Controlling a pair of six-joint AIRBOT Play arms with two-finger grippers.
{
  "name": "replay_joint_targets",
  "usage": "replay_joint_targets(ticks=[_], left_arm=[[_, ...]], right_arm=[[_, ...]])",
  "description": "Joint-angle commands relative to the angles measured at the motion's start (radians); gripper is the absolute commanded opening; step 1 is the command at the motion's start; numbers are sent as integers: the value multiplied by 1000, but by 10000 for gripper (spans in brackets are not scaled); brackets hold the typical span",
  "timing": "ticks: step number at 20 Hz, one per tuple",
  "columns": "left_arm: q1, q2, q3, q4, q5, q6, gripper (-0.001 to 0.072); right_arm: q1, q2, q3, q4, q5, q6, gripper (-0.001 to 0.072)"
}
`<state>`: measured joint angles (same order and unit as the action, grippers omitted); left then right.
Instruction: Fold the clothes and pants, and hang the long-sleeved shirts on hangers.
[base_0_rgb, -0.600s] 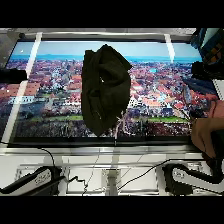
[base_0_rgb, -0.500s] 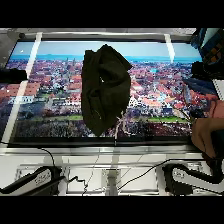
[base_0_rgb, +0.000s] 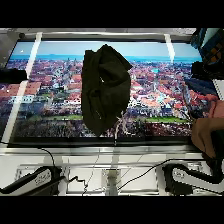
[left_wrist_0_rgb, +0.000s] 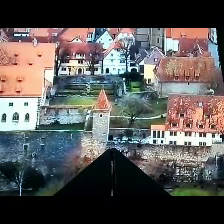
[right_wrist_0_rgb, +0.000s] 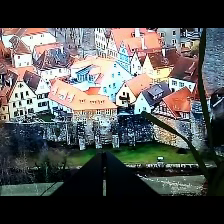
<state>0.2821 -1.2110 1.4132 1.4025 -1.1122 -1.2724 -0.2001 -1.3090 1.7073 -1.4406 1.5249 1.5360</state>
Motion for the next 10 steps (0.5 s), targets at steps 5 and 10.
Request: replay_joint_targets(ticks=[5, 10], left_arm=[[0, 1, 0, 0, 0, 0, 24], [0, 1, 0, -69, 0, -11, 24]], right_arm=[[2, -1, -3, 116, -37, -7, 34], [112, 38, -291, 341, 44, -118, 33]])
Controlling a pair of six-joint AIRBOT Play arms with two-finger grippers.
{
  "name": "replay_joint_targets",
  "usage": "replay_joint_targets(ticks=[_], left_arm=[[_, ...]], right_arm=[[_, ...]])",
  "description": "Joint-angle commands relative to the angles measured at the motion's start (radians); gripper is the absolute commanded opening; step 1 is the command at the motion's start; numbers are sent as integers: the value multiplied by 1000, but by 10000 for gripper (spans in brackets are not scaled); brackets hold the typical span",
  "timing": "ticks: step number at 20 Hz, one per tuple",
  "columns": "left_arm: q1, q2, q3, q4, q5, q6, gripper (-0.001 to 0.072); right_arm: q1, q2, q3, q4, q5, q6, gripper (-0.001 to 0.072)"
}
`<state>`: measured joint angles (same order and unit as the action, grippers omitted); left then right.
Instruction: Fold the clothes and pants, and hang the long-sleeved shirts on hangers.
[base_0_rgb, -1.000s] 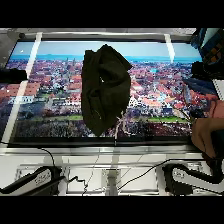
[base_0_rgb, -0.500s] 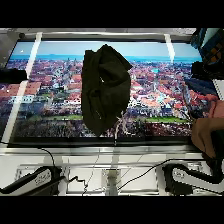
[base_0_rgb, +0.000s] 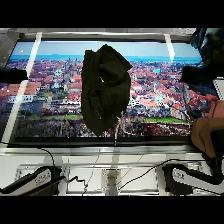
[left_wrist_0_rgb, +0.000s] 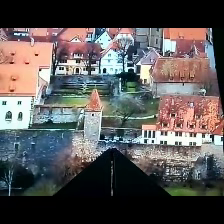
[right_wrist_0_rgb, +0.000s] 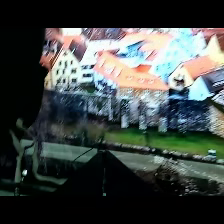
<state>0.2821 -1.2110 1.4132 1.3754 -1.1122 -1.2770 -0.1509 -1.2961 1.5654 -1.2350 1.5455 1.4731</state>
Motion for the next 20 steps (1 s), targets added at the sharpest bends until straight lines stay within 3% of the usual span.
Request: replay_joint_targets(ticks=[1, 5, 6, 7, 8, 9, 12, 16, 20], left_arm=[[0, 1, 0, -45, 6, -6, 24], [1, 0, 0, -44, 26, -6, 24], [1, 0, 0, -44, 27, -6, 79], [0, -3, 0, -45, 27, -6, 314], [0, -7, 0, -45, 27, -6, 548], [0, -12, 0, -45, 26, -6, 607], [0, -22, 0, -45, 18, -6, 607], [0, -27, 0, -45, 19, -6, 607], [0, -43, 0, -45, 19, -6, 607]], right_arm=[[114, 53, -229, 127, -11, -56, 33], [317, 183, -503, 111, -286, -51, 34], [354, 186, -541, 103, -339, -51, 58], [381, 181, -565, 89, -388, -50, 145], [401, 169, -584, 74, -442, -38, 306], [409, 153, -598, 71, -490, -22, 412], [411, 72, -610, 76, -591, -69, 494], [411, -70, -608, 114, -721, -108, 494], [363, -179, -583, 184, -869, -77, 492]])
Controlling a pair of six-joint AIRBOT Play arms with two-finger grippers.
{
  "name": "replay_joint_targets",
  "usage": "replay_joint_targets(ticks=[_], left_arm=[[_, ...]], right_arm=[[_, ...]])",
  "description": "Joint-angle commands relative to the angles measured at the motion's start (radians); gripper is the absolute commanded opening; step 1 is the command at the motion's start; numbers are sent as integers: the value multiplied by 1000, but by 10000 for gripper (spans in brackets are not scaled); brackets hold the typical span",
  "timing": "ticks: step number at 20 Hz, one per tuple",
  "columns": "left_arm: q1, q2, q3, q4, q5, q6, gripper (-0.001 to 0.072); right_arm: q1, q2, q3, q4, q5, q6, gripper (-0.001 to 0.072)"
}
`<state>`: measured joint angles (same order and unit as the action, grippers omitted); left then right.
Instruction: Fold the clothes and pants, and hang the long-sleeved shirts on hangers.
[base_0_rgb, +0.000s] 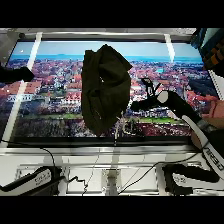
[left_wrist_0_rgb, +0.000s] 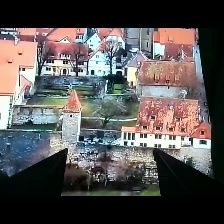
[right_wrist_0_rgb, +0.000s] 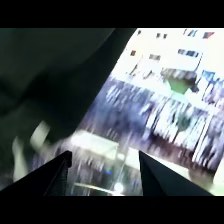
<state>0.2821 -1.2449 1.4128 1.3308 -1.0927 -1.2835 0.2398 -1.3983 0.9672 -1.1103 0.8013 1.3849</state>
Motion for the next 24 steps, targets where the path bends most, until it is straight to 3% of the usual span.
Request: replay_joint_targets(ticks=[1, 4, 8, 10, 14, 16, 21, 22, 24], left_arm=[[0, -15, 0, -1, 0, 0, 607], [0, -32, 0, -1, 0, 0, 607], [0, -46, 0, -24, 0, 0, 607], [0, -45, 0, -35, 0, 0, 606], [0, -46, 0, -35, 1, 0, 607], [0, -46, 0, -35, 5, 0, 606], [0, -46, 0, -54, 5, 0, 607], [0, -46, 0, -57, 5, 0, 607], [0, -46, 0, -58, 5, 0, 604]], right_arm=[[-48, -109, 50, 87, -116, 11, 492], [-83, -230, 212, 117, -28, 9, 481], [-81, -405, 431, 60, 221, 9, 479], [-81, -445, 473, 63, 258, 12, 479], [-79, -451, 478, 67, 278, 3, 472], [-63, -453, 478, 100, 278, -64, 474], [13, -460, 478, 150, 117, -105, 490], [24, -460, 478, 164, 93, -107, 456], [37, -458, 478, 165, 77, -124, 250]])
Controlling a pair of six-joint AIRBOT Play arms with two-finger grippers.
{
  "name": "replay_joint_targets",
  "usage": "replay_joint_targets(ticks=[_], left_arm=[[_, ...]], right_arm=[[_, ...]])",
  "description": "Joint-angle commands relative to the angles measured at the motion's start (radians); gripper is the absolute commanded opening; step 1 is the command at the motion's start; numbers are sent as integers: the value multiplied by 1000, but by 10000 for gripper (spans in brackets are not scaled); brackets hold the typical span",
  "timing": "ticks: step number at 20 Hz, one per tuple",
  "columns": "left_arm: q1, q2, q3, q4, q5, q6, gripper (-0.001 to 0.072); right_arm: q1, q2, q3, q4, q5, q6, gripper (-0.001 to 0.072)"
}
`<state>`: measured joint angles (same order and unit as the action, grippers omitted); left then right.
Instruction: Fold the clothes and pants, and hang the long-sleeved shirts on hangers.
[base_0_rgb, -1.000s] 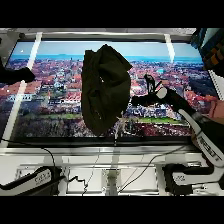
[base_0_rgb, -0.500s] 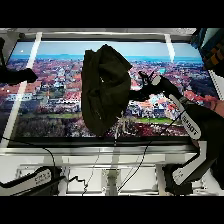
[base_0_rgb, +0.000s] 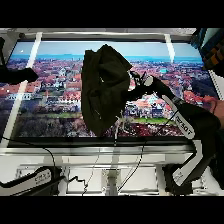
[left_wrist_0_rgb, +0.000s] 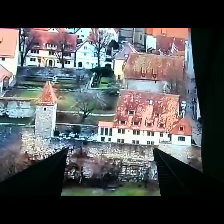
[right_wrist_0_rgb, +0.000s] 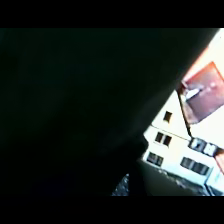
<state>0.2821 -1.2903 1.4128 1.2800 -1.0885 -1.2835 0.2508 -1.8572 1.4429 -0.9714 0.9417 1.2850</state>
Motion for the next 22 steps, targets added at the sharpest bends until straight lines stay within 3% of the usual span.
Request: replay_joint_targets(ticks=[1, 2, 7, 10, 17, 19, 22], left_arm=[[0, -2, 0, -11, 4, 0, 599], [0, -5, 0, -23, 4, 0, 599], [0, -72, 0, -265, 5, 1, 599], [-33, -121, 0, -370, 8, 48, 599], [-342, -204, 0, -419, 106, 64, 599], [-460, -245, 0, -428, 214, 64, 599], [-618, -323, 0, -428, 537, 33, 599]], right_arm=[[25, 4, 2, 27, -62, -24, 100], [22, 12, 2, 22, -55, -24, 33], [-44, 174, 2, -173, 21, -11, 32], [-148, 326, 2, -314, 113, 50, 33], [-476, 541, 2, -414, 361, 67, 33], [-552, 548, 2, -415, 403, 67, 33], [-618, 547, 2, -415, 432, 67, 33]])
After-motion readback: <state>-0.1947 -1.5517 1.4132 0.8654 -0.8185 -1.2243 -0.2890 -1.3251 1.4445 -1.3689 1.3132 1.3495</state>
